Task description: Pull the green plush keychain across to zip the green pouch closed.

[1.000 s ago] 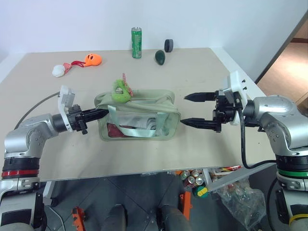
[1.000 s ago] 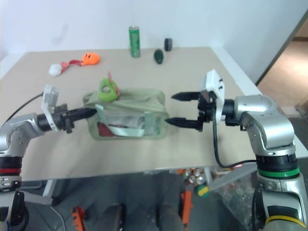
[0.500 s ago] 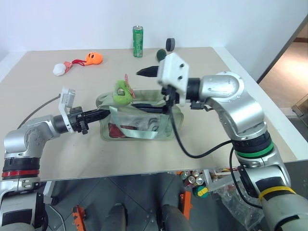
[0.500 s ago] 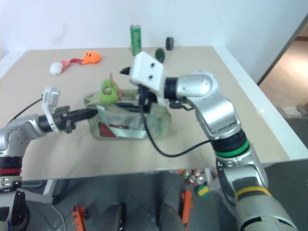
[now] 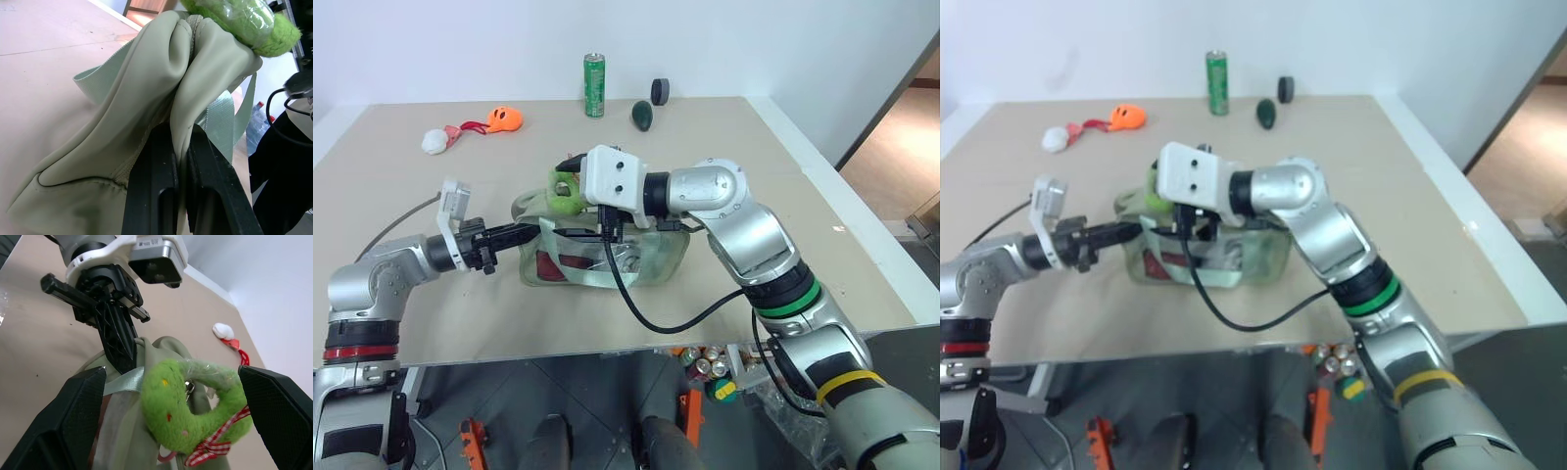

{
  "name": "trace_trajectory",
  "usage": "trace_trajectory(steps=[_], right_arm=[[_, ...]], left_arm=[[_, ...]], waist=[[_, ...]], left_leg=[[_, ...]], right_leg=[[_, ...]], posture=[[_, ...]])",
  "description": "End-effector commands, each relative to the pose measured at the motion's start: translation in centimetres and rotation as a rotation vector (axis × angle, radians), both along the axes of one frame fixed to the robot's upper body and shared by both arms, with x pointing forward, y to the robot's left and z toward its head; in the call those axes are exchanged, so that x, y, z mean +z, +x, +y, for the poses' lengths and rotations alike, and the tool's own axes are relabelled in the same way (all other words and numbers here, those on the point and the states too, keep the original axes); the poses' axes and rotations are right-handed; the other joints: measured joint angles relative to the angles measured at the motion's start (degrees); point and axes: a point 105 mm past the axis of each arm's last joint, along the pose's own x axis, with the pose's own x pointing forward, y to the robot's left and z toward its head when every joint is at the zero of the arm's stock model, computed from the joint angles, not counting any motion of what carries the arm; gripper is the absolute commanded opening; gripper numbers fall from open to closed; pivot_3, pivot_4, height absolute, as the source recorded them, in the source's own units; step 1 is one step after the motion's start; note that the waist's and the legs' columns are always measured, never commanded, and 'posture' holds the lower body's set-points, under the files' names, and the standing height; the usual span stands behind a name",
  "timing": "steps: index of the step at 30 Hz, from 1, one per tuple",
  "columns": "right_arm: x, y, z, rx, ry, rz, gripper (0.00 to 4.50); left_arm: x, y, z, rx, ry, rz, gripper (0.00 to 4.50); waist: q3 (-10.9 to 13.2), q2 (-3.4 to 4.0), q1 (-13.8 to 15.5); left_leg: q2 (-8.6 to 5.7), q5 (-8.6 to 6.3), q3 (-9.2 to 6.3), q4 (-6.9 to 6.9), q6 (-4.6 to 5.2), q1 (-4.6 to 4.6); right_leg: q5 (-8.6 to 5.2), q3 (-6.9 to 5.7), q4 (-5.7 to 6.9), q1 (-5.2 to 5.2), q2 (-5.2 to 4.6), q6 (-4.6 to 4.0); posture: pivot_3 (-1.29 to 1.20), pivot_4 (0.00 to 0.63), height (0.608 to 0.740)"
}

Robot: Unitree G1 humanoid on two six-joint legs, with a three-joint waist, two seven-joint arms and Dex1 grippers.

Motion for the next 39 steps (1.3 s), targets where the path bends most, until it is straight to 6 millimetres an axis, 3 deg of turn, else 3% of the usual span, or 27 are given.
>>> trace_trajectory(steps=[1,12,13,22,25,32,36,39], right_arm=[[2.6,0.2,-0.2,-0.005,0.057,-0.068,3.92],[2.0,0.4,-0.4,0.005,0.033,-0.072,0.16],[2.0,0.3,-0.4,0.007,0.031,-0.071,0.02],[1.8,0.4,-1.0,0.013,0.02,-0.061,0.02],[2.5,1.6,-2.3,-0.073,0.037,-0.094,0.02],[3.5,2.9,-10.4,-0.266,-0.13,-0.242,0.02],[3.3,1.6,-15.8,-0.354,-0.358,-0.302,0.02],[3.4,0.4,-17.6,-0.371,-0.48,-0.325,0.02]], left_arm=[[-1.4,-0.2,-1.4,-0.056,0.038,0.033,0.0],[-1.2,-0.1,-1.2,-0.045,0.032,0.028,0.0],[-1.3,-0.1,-1.1,-0.044,0.032,0.028,0.0],[-1.1,0.1,-1.0,-0.037,0.03,0.022,0.0],[-1.1,0.1,-1.1,-0.039,0.029,0.021,0.0],[-1.4,0.1,-1.3,-0.047,0.027,0.025,0.0],[-1.6,0.3,-1.6,-0.055,0.026,0.031,0.0],[-1.6,0.4,-1.7,-0.061,0.028,0.03,0.0]], waist=[[0.0,0.0,0.0],[0.0,0.0,0.0],[0.0,0.0,0.0],[0.0,0.0,0.0],[0.0,0.0,0.0],[0.0,0.0,0.17],[0.01,0.02,0.02],[0.02,0.02,0.03]], left_leg=[[0.0,0.0,0.0,0.0,0.0,0.0],[0.0,0.0,0.0,-0.01,0.0,0.0],[0.0,0.0,0.0,-0.01,0.0,0.0],[0.01,0.0,0.0,-0.02,0.0,0.0],[0.0,0.0,0.0,-0.02,0.0,0.0],[-0.19,0.0,0.06,-0.03,0.0,-0.02],[-0.64,-0.01,0.1,-0.15,0.01,-0.04],[-0.82,-0.02,0.08,-0.19,0.03,-0.04]], right_leg=[[0.0,0.0,0.0,0.0,0.0,0.0],[-0.01,0.0,0.0,-0.01,0.0,0.01],[-0.01,0.0,0.0,-0.01,0.0,0.0],[-0.01,0.0,0.0,-0.01,0.01,0.01],[-0.01,0.0,0.0,-0.01,0.0,0.01],[-0.11,-0.04,-0.05,0.05,-0.27,0.18],[-0.32,0.01,-0.05,0.04,-0.72,0.46],[-0.42,0.01,-0.05,0.07,-0.92,0.62]], posture=[[0.0,0.15,0.74],[0.0,0.15,0.74],[0.0,0.15,0.74],[0.0,0.15,0.74],[0.0,0.15,0.74],[0.0,0.15,0.74],[0.0,0.15,0.74],[0.0,0.15,0.74]])
